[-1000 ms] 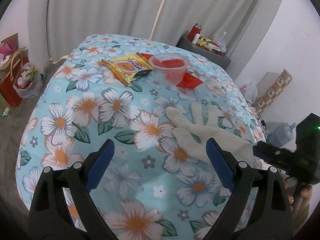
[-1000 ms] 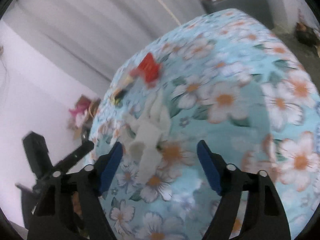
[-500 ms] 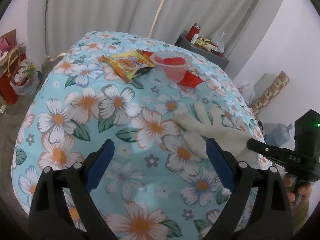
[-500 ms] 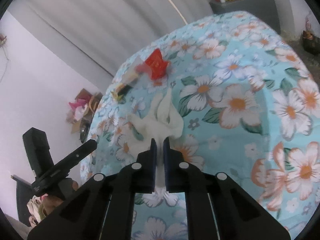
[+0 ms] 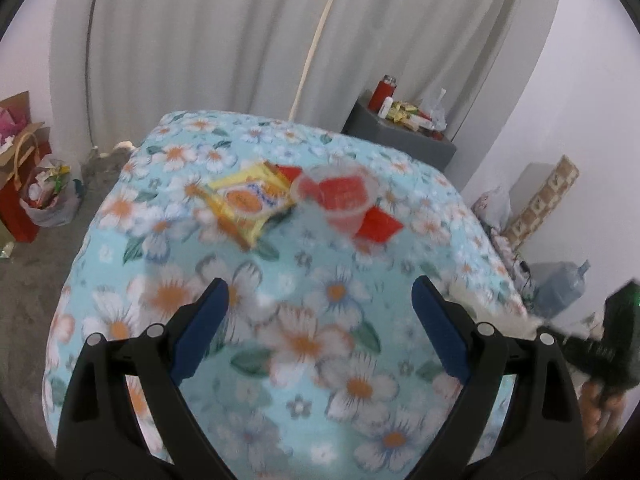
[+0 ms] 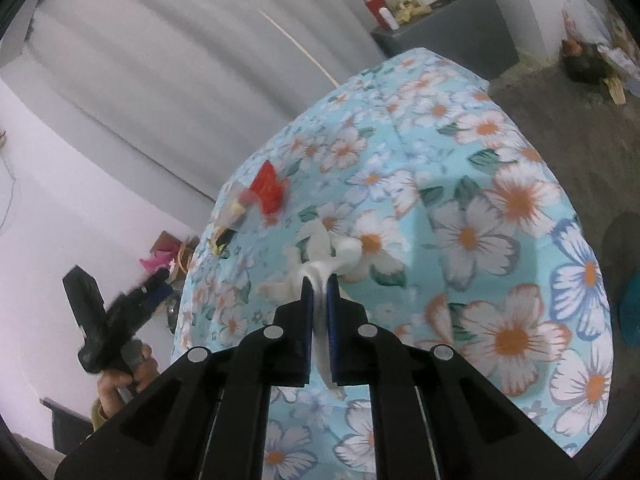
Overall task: Collect trash
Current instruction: 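Grasp the white glove on the bed with the right tool, then grasp the clear plastic cup with the left tool while the right tool holds the glove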
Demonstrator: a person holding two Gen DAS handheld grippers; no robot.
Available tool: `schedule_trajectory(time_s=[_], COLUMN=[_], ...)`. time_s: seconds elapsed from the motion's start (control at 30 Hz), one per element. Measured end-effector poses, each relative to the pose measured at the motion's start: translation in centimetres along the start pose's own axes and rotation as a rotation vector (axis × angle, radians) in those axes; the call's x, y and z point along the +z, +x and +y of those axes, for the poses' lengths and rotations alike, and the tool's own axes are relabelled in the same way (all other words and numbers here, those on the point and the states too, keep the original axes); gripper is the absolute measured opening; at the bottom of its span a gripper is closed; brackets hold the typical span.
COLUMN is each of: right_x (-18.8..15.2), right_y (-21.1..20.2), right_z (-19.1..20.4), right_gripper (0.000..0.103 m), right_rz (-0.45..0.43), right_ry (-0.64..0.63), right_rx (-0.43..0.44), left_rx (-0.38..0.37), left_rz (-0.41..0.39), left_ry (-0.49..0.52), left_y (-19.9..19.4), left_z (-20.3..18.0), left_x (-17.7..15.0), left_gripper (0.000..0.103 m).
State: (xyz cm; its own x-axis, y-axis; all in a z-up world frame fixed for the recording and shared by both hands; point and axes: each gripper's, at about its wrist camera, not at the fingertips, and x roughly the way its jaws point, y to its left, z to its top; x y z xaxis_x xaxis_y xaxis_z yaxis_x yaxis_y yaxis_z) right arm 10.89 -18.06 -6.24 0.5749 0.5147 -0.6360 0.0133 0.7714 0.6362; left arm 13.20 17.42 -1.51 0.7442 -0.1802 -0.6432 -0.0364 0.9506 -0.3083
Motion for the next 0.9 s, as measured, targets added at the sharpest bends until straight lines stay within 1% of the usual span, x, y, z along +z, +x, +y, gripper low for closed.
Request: schedule_trajectory(time_s=[0.07, 0.1, 0.13, 0.17, 0.23, 0.3, 0.37, 0.4, 0.47, 0.5, 0.53, 0.57, 0.6, 0.67, 0.73, 0.77, 0.9], right_x=[-0.1, -0.1, -0.2, -0.3, -0.3, -0.4, -0.3, -0.3, -0.3, -0.3, -0.3, -0.4, -0.4, -0.4, -0.4, -0.5, -0.6], right_y=[0.2, 0.4, 0.5, 0.7, 0.9, 0.9, 0.9, 0.9, 0.8, 0.8, 0.8, 0.8, 0.8, 0.7, 0.6, 0.6, 0.2], right_z=[-0.4, -0.6, -0.6, -0.8, -0.9, -1.0, -1.1, -1.1, -1.1, -1.2, -1.2, -1.1, -1.1, -1.0, -0.9, -0.8, -0.6], right_gripper=[0.007, 0.007, 0.007, 0.007, 0.007, 0.007, 0.007, 0.007, 0.007, 0.007, 0.007, 0.007, 0.007, 0.007, 0.007, 0.007, 0.007], right_rz=[0.008, 0.011, 0.013, 0.015, 0.017, 0.019, 0.019, 0.019, 0.019, 0.019, 0.019, 0.019, 0.019, 0.021, 0.020, 0.019, 0.014], right_ry=[0.006, 0.009, 0.010, 0.013, 0.016, 0.017, 0.015, 0.015, 0.018, 0.019, 0.020, 0.019, 0.016, 0.011, 0.004, 0.000, -0.005], right_rx=[-0.001, -0.002, 0.000, 0.000, 0.002, 0.004, 0.006, 0.006, 0.006, 0.008, 0.009, 0.008, 0.005, 0.005, 0.003, 0.004, 0.009], left_rx=[-0.045, -0.059, -0.057, -0.041, 0.003, 0.049, 0.104, 0.125, 0.148, 0.152, 0.146, 0.135, 0.126, 0.116, 0.112, 0.105, 0.096], left_rz=[0.005, 0.009, 0.006, -0.006, -0.028, -0.019, 0.024, 0.062, 0.112, 0.136, 0.156, 0.164, 0.164, 0.151, 0.139, 0.132, 0.109], left_ry=[-0.057, -0.091, -0.106, -0.111, -0.083, -0.050, -0.015, -0.004, 0.007, 0.005, -0.004, -0.011, -0.016, -0.013, 0.003, 0.015, 0.086], left_y=[0.8, 1.3, 1.8, 2.3, 3.7, 5.2, 7.5, 8.9, 10.4, 11.1, 11.6, 11.7, 11.6, 11.2, 10.6, 10.2, 8.1], left_z=[0.5, 0.7, 0.8, 0.8, 0.4, 0.0, -0.4, -0.6, -0.7, -0.6, -0.6, -0.6, -0.6, -0.7, -1.0, -1.2, -2.2], left_x=[1.5, 2.3, 2.9, 3.7, 5.1, 6.1, 6.9, 7.1, 6.9, 6.6, 6.2, 5.7, 5.4, 4.7, 4.0, 3.8, 2.8], left_gripper=[0.088, 0.088, 0.088, 0.088, 0.088, 0.085, 0.075, 0.072, 0.056, 0.052, 0.045, 0.035, 0.031, 0.014, 0.006, 0.004, 0.003])
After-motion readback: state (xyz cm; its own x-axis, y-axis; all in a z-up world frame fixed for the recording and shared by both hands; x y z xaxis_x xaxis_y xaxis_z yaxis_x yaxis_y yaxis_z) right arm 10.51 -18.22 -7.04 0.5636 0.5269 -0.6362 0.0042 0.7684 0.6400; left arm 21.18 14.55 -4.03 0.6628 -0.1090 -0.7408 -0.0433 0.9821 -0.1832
